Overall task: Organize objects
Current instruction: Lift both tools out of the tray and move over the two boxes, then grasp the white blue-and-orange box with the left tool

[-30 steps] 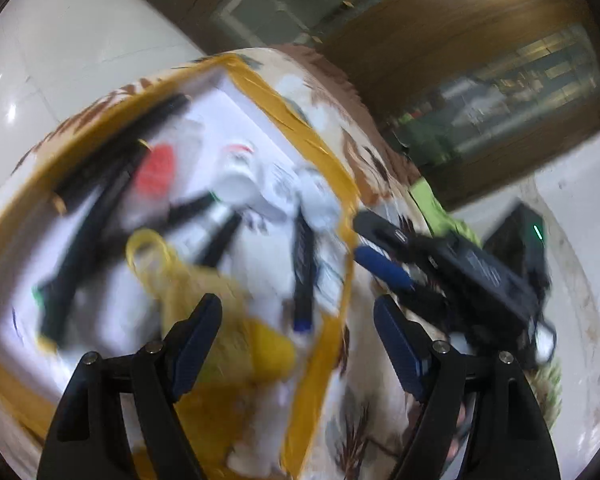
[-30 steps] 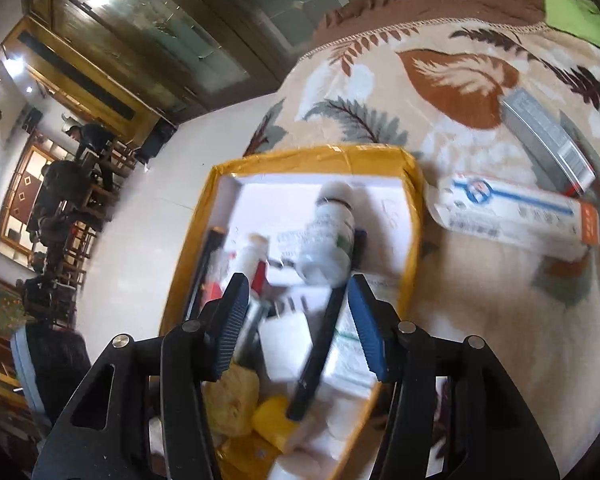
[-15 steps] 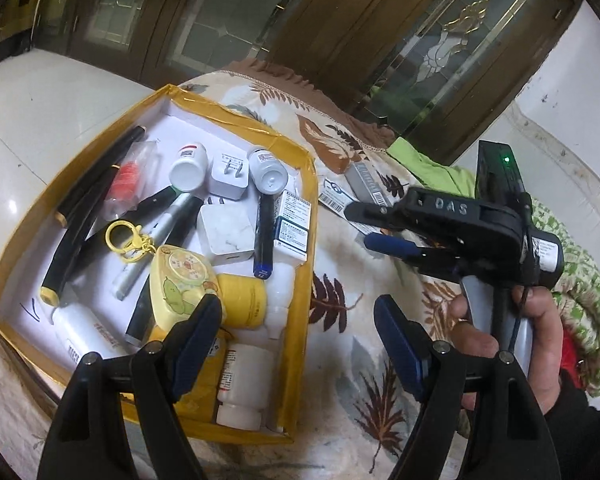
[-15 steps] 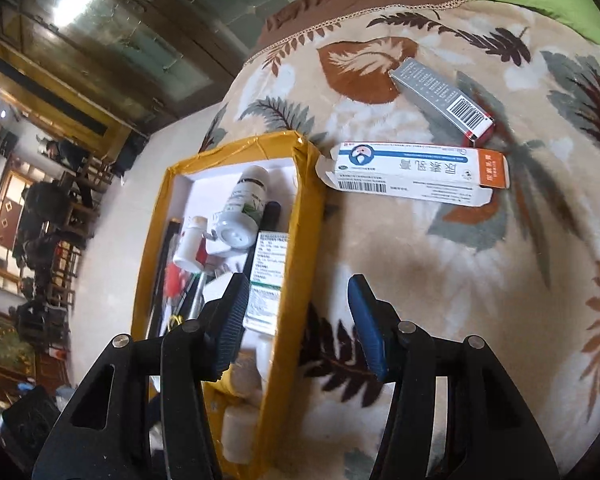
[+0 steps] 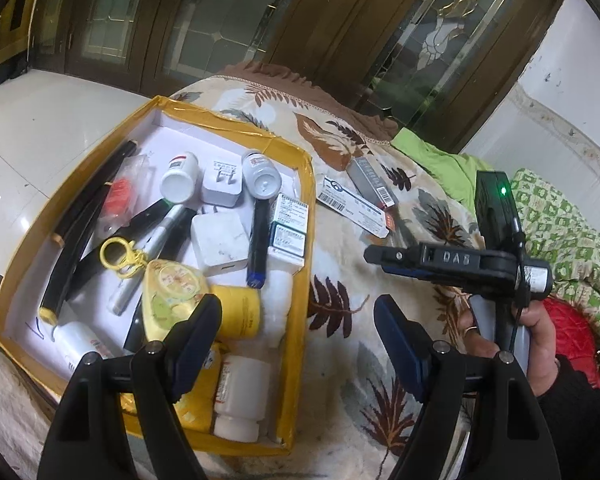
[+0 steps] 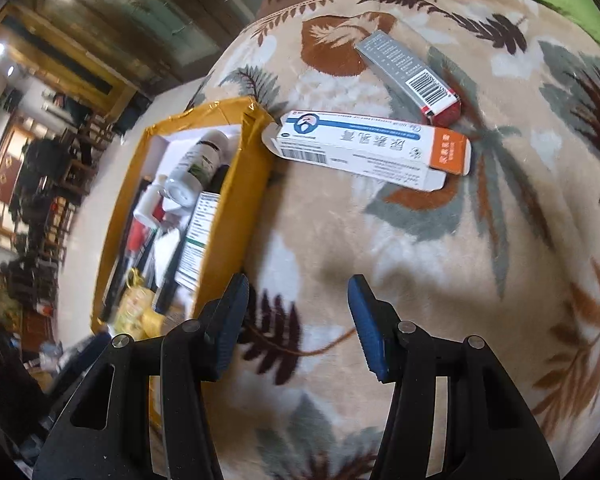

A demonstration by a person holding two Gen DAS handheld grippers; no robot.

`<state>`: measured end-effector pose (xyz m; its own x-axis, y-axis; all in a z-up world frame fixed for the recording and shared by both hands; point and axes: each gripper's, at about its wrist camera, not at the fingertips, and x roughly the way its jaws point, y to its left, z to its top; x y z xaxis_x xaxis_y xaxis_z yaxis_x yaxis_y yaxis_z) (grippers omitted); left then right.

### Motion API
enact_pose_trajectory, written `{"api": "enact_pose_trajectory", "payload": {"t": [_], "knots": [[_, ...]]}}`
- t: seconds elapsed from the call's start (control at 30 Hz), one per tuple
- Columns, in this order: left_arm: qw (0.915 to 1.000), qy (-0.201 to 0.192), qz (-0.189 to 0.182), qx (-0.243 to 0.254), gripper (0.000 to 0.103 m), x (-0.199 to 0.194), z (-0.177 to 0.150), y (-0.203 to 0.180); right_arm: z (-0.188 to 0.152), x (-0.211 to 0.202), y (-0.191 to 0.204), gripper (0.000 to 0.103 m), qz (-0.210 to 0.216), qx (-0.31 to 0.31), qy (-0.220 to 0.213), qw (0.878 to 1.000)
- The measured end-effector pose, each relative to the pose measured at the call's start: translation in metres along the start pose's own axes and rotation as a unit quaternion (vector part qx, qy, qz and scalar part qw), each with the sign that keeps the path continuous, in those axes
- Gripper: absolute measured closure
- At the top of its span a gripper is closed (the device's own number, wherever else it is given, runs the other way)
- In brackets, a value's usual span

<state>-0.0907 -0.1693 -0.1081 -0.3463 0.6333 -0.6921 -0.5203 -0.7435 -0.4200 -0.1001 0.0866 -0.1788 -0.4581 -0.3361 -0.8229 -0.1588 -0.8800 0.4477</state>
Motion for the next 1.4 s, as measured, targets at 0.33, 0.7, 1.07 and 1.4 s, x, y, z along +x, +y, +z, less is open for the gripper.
{"api": "enact_pose_trajectory", "payload": {"t": [0.33,0.7,1.07,1.4], "knots": [[0.9997,0.017,-0.016,0.005,0.024,0.047,0.033,-0.053,0.001,-0.018,-0.064,0.051,0.022,-0.007,0.004,1.0],[0.9992,0.028,-0.01,0.028,0.024,0.093,0.066,-0.115,-0.006,-0.023,-0.095,0.051,0.016,0.092,-0.006,0.996],[0.9989,0.037,-0.004,0.028,0.024,0.118,0.076,-0.129,-0.009,-0.021,-0.098,0.046,0.022,0.097,-0.009,0.995],[0.9994,0.027,0.011,-0.017,0.024,0.1,0.077,-0.099,-0.007,-0.019,-0.096,0.033,0.031,0.084,-0.002,0.996]]}}
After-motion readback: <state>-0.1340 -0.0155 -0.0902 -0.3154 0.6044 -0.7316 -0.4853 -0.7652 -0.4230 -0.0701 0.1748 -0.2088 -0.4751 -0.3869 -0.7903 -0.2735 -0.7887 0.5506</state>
